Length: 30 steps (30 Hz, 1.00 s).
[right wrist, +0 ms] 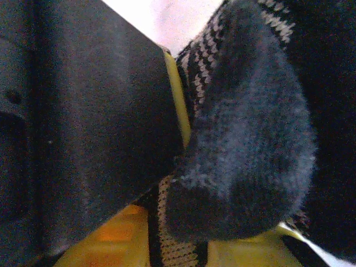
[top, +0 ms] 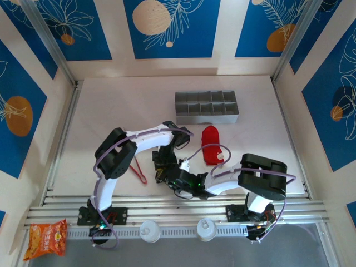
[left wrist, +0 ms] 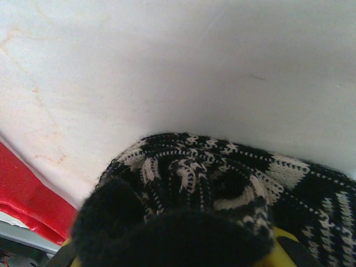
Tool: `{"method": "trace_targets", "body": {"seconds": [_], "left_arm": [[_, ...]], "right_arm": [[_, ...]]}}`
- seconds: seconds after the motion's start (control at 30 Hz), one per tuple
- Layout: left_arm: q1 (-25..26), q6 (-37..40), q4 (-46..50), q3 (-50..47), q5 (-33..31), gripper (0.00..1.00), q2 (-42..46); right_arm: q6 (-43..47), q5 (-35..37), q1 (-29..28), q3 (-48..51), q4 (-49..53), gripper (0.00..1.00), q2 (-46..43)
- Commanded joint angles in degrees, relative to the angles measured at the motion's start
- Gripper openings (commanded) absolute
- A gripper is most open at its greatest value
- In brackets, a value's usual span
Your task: Roll the socks
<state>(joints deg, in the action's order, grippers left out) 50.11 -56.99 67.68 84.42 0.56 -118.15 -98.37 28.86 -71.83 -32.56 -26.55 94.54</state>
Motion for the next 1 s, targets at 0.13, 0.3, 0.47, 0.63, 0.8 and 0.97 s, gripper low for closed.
{"method": "trace_targets", "body": {"seconds": [0.13, 0.3, 0.47, 0.63, 0.8, 0.97], "left_arm": [[-0.47, -1.23, -13.13, -3.08, 7.44, 0.04, -2.06], [-4.12, -1.98, -16.52, -5.29, 6.01, 0.45, 4.20], [-8.02, -2.77, -19.54, -5.86, 5.19, 0.77, 10.06], [-11.17, -2.81, -22.46, -7.90, 4.22, 0.81, 14.87], [-13.33, -1.10, -25.50, -12.19, 3.53, 0.76, 20.05], [-13.30, -0.39, -35.38, -21.31, 7.86, 0.60, 26.03]], "right_arm": [[-3.51, -4.60, 4.07, 0.36, 20.93, 0.00, 2.28], [1.48, -11.07, 9.23, 2.78, 23.71, 0.00, 0.56], [12.51, -23.87, 16.99, 4.90, 19.24, 0.00, 3.21], [24.47, -33.61, 25.16, 5.66, 17.82, 0.00, 5.27], [36.32, -42.59, 34.50, 2.59, 24.24, 0.00, 6.87], [44.84, -51.93, 41.48, -4.05, 31.35, 0.00, 10.80]]}}
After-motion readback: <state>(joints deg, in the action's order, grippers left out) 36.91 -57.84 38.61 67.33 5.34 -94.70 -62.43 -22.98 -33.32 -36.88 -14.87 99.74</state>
